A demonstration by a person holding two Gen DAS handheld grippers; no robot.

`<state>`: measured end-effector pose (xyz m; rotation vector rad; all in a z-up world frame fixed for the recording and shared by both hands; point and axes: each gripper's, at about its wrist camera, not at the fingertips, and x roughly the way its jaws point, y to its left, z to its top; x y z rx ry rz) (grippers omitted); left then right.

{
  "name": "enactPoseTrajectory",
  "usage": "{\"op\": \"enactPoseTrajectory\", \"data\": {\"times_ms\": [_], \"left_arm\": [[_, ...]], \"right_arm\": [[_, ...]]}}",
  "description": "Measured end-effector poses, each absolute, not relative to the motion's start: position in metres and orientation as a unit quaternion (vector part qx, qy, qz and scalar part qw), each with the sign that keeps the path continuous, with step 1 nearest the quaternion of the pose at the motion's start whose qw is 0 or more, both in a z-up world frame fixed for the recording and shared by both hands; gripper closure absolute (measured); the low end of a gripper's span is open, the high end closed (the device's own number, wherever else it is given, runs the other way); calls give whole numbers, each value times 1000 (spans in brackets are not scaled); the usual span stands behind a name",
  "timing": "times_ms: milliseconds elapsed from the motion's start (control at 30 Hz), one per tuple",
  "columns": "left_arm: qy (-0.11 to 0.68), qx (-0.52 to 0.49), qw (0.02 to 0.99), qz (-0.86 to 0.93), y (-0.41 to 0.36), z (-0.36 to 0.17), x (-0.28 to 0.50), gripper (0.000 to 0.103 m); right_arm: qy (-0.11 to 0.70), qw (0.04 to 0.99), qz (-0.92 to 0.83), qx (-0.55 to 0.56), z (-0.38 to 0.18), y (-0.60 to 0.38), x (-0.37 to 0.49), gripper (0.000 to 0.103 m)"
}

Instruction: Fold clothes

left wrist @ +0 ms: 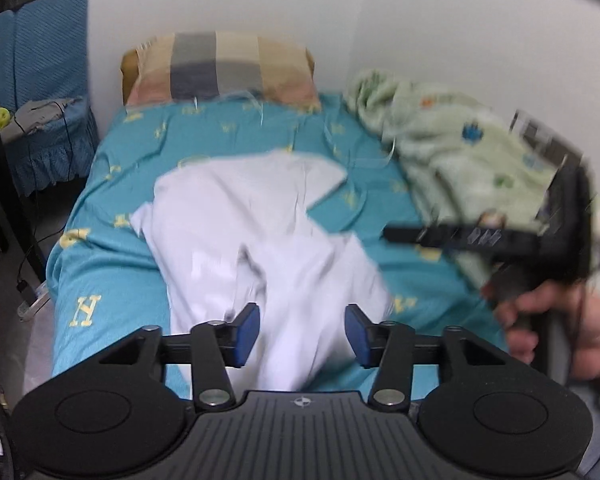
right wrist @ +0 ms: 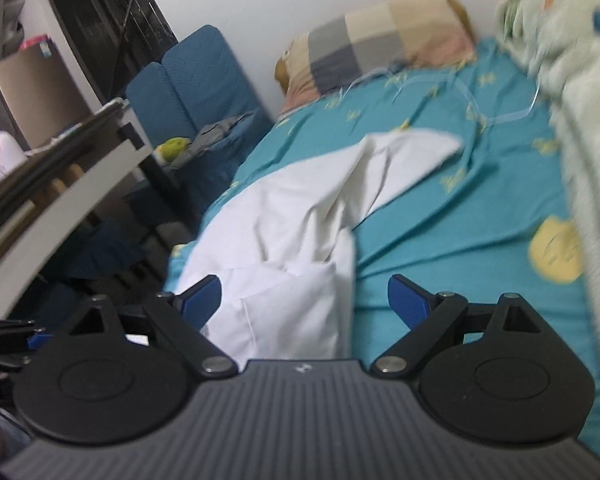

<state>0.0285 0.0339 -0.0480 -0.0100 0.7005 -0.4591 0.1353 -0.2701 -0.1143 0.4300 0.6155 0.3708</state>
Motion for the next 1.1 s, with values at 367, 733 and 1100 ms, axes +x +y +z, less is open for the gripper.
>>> {"op": "enactPoseTrajectory", "data": {"times_ms": [367,733,1100], "left_arm": [[352,-161,912,-139,91,-44,57,39],[417,-113,894,-117,82,-73,69,40],[512,-62,856,-45,77,-110,89,50]], "right_arm": [[339,911,216,89,-127,-226,139,91],[308,937,84,140,-100,-294,122,100],[340,914,139,171,-117,-282,128,98]]}}
